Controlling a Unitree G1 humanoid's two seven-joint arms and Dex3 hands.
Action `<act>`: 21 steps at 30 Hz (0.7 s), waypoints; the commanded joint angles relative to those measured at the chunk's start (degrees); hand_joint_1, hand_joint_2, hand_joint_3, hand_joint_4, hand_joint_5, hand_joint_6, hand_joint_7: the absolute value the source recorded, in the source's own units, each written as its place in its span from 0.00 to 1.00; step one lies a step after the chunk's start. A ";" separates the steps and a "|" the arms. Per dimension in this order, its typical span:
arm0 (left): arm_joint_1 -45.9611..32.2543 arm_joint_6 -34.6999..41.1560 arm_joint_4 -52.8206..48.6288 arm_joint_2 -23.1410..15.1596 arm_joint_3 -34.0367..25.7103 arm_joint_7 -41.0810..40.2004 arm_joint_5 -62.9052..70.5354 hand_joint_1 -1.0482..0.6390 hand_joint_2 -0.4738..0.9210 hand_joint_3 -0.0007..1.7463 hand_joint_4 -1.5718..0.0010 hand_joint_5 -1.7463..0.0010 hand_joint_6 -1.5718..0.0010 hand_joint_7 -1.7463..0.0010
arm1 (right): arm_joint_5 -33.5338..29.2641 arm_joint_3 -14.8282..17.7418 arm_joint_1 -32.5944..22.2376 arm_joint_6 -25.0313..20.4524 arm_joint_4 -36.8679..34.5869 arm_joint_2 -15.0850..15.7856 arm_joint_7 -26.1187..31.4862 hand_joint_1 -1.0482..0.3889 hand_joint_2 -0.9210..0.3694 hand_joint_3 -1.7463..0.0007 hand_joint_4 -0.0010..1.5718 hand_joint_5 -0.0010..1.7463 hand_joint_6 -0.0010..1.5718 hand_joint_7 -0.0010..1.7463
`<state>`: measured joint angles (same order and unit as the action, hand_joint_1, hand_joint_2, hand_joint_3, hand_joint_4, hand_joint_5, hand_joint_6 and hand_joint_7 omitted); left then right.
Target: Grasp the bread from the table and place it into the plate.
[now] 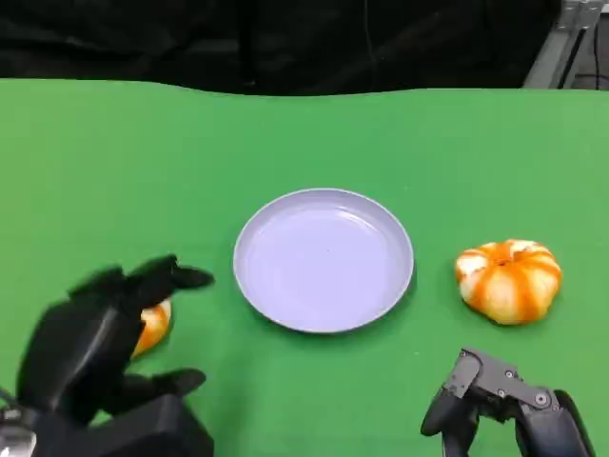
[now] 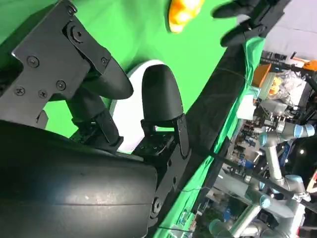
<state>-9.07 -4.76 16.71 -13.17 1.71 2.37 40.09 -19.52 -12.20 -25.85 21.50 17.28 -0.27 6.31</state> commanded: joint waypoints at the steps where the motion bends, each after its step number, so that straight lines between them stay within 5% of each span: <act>1: 1.89 5.80 1.77 -3.88 1.89 2.60 8.96 0.28 0.95 0.00 1.00 0.48 0.78 0.86 | -0.19 0.13 -0.21 -1.01 1.76 -0.10 0.57 0.69 0.54 0.07 0.58 1.00 0.50 0.87; 5: 5.18 11.30 -0.85 -7.48 5.32 8.83 17.14 0.26 0.96 0.00 1.00 0.59 0.81 0.90 | 0.29 0.32 -0.45 -1.72 3.03 0.17 0.21 0.70 0.53 0.08 0.58 1.00 0.50 0.86; 13: 13.00 19.52 -14.30 -8.45 11.50 13.38 23.35 0.28 0.96 0.00 1.00 0.63 0.84 0.93 | 1.98 1.06 -0.89 -1.31 3.66 1.38 -0.73 0.71 0.53 0.08 0.57 1.00 0.51 0.84; 21: 21.63 18.81 -37.85 -7.09 15.36 2.61 19.43 0.34 0.96 0.00 0.99 0.62 0.81 0.96 | 4.01 0.54 -1.28 -1.32 3.98 1.45 -1.86 0.72 0.55 0.06 0.56 1.00 0.51 0.84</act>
<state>9.76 14.77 -14.09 -20.14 16.23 8.91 60.96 -16.65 -11.66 -26.69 19.80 20.64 0.64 4.92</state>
